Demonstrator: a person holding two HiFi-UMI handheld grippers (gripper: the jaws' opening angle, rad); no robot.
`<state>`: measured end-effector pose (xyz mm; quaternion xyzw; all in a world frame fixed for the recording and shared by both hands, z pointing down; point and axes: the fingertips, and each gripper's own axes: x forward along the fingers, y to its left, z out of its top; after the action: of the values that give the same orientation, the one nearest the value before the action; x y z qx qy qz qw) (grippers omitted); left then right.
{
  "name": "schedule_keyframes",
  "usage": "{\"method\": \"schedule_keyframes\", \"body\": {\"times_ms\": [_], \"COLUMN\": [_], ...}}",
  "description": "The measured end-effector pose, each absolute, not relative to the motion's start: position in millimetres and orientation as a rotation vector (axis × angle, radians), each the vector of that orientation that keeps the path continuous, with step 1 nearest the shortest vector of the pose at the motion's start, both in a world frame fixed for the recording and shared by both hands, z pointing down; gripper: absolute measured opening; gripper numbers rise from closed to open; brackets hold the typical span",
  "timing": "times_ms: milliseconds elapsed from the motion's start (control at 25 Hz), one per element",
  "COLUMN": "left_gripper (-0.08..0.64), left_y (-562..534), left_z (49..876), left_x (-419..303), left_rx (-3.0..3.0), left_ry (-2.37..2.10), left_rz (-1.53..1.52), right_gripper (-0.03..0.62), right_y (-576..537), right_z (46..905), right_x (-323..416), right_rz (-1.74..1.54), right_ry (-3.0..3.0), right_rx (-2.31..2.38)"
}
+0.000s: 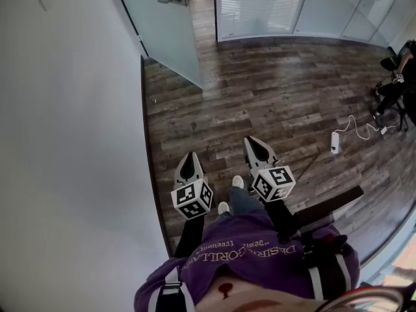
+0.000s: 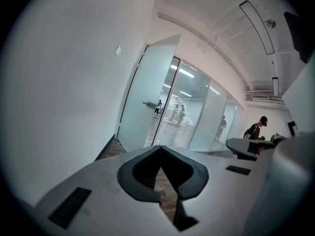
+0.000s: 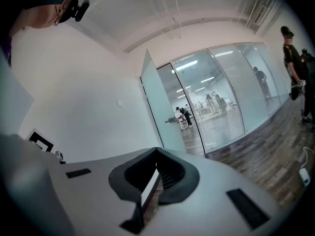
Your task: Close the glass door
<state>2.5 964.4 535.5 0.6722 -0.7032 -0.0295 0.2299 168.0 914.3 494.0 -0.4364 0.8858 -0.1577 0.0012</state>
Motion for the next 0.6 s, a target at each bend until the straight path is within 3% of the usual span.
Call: {"method": "schedule_keyframes", "body": {"times_ms": [600], "left_gripper": [0.002], "left_y": [816], "left_z": [521], "left_x": [-7], "left_rx": [1.812], "left_ry": [-1.993], "left_rz": [-0.123], "right_gripper": [-0.003], "right_y": [758], "right_z": [485], "right_x": [140], "right_rz": [-0.455], "right_ry": [2.892], "right_rx": [-1.218]}}
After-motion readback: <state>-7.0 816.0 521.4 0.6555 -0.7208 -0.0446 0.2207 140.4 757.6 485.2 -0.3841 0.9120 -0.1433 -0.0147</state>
